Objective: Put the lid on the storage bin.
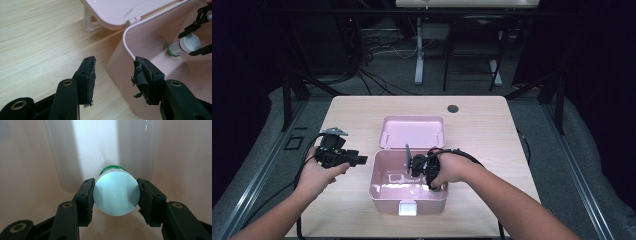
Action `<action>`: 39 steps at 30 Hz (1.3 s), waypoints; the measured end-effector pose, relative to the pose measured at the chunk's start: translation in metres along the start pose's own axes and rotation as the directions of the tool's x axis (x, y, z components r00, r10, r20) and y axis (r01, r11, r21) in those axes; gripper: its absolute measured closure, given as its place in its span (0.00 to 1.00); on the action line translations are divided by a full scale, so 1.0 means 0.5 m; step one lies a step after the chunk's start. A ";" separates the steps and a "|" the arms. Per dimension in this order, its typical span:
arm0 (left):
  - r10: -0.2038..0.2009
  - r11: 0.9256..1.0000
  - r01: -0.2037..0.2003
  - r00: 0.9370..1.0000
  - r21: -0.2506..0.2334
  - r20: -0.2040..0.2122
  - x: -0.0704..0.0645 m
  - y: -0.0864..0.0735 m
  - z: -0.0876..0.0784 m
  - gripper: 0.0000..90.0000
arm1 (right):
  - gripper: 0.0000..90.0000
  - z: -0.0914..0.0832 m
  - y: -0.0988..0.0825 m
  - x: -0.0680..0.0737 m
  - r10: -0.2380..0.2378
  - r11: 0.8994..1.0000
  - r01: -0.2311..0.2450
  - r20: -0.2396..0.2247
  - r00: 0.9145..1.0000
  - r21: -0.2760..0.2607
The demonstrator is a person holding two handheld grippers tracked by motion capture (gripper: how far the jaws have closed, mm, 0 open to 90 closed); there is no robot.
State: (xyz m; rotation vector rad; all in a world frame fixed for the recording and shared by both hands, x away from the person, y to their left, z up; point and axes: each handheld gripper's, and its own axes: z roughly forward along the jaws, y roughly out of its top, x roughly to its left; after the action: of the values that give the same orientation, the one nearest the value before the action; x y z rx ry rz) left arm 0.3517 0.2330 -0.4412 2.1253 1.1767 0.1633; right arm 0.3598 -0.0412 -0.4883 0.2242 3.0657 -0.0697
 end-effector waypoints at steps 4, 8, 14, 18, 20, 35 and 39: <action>-0.001 1.000 0.001 1.000 -0.002 0.000 0.000 -0.001 0.000 0.58 | 0.56 0.003 0.002 0.000 -0.008 1.000 0.008 0.005 1.000 0.004; -0.002 1.000 0.002 1.000 0.000 0.002 0.001 -0.002 0.002 0.58 | 0.56 0.002 0.003 0.000 -0.013 1.000 0.013 0.007 1.000 -0.001; -0.002 1.000 0.002 1.000 -0.001 0.003 0.002 -0.003 0.002 0.58 | 0.56 0.006 0.005 0.002 -0.040 0.999 0.040 0.012 0.999 -0.014; -0.004 1.000 0.004 1.000 0.003 0.003 0.002 -0.004 0.003 0.58 | 0.56 0.009 0.004 0.004 -0.057 0.998 0.057 0.010 0.998 -0.017; -0.002 1.000 0.002 1.000 0.006 0.001 0.002 -0.004 0.004 0.58 | 0.56 0.012 0.004 0.005 -0.064 0.998 0.064 0.009 0.998 -0.017; 0.000 1.000 0.000 1.000 0.011 0.002 0.001 -0.003 0.010 0.58 | 0.56 0.023 0.006 0.007 -0.072 0.997 0.072 -0.009 0.997 0.003; 0.001 1.000 -0.001 1.000 0.012 0.002 0.001 -0.003 0.010 0.58 | 0.56 0.024 0.007 0.007 -0.071 0.997 0.071 -0.009 0.997 0.007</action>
State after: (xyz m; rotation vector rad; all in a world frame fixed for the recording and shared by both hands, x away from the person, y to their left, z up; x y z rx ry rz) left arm 0.3531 0.2315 -0.4461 2.1355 1.1783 0.1549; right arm 0.3574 -0.0378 -0.5007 0.1167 3.0826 -0.0835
